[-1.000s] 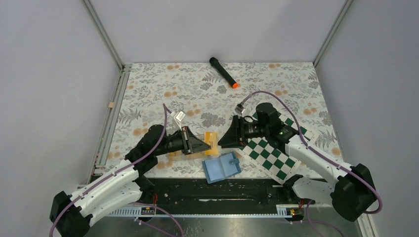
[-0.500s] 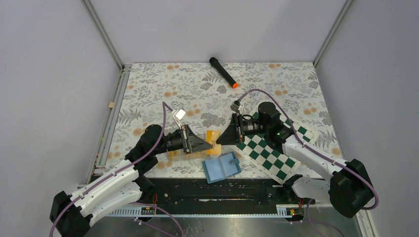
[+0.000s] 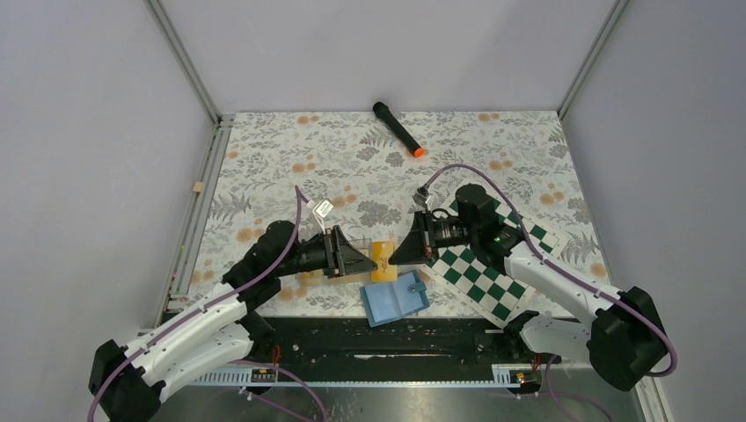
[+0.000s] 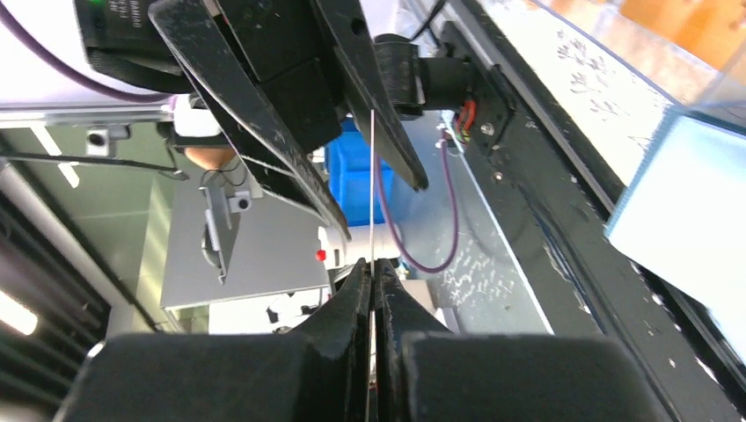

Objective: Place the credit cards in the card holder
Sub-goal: Insert the credit card into the card holder.

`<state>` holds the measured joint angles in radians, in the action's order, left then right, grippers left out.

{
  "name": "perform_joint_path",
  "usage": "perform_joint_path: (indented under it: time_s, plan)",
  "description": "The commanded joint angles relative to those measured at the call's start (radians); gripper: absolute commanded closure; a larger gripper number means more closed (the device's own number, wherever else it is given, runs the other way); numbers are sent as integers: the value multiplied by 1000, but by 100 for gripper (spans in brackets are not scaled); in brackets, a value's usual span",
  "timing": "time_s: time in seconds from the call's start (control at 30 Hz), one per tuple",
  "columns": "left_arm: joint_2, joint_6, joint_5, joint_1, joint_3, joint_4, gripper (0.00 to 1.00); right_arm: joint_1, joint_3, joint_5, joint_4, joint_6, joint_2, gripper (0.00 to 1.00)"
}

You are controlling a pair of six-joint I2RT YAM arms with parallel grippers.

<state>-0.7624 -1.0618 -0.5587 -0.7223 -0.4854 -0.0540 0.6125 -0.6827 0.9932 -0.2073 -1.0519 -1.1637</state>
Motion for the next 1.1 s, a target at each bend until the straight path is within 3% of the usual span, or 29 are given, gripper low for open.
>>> perform_joint_path:
  time_s: [0.0, 0.13, 0.37, 0.8, 1.07]
  plan:
    - [39, 84, 139, 3, -38, 231, 57, -16, -33, -112, 239, 164, 71, 100]
    - [37, 99, 258, 3, -7, 460, 67, -57, -16, -187, 380, 236, 104, 100]
    - [-17, 138, 375, -12, 56, 585, 81, -92, 42, -240, 466, 285, 125, 100]
    - [-284, 239, 519, -34, 36, 562, 86, -94, 120, -293, 464, 326, 102, 100]
    - [-411, 212, 554, -32, 12, 429, 87, -94, 137, -277, 415, 361, 46, 100]
